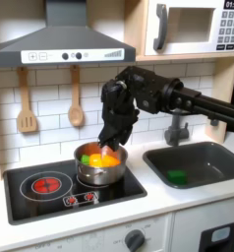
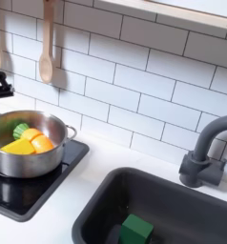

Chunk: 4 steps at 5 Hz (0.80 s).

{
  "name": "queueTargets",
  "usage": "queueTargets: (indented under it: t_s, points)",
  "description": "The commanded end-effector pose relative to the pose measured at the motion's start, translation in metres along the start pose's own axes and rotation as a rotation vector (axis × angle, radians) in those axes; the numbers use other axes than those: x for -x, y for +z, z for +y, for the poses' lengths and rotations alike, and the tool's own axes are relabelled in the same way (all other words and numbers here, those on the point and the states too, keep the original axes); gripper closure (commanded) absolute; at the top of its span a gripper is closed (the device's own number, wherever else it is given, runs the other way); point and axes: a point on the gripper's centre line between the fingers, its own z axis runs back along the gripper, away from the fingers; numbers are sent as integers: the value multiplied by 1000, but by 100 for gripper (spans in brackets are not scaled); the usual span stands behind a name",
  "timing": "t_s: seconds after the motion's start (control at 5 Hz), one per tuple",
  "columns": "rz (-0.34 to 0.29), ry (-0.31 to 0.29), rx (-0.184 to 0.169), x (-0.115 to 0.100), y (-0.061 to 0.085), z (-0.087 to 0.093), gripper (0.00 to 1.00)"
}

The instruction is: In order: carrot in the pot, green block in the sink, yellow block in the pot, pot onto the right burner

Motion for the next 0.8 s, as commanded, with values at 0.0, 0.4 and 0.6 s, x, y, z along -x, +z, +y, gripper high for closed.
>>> queueTargets:
  t_s: [0.0,0.4,0.6]
  points:
    - [0,0,-1,0,0,0,100]
    - [-209,-52,41,-28,9,1,100]
    - [-306,-77,54,-37,20,-4,100]
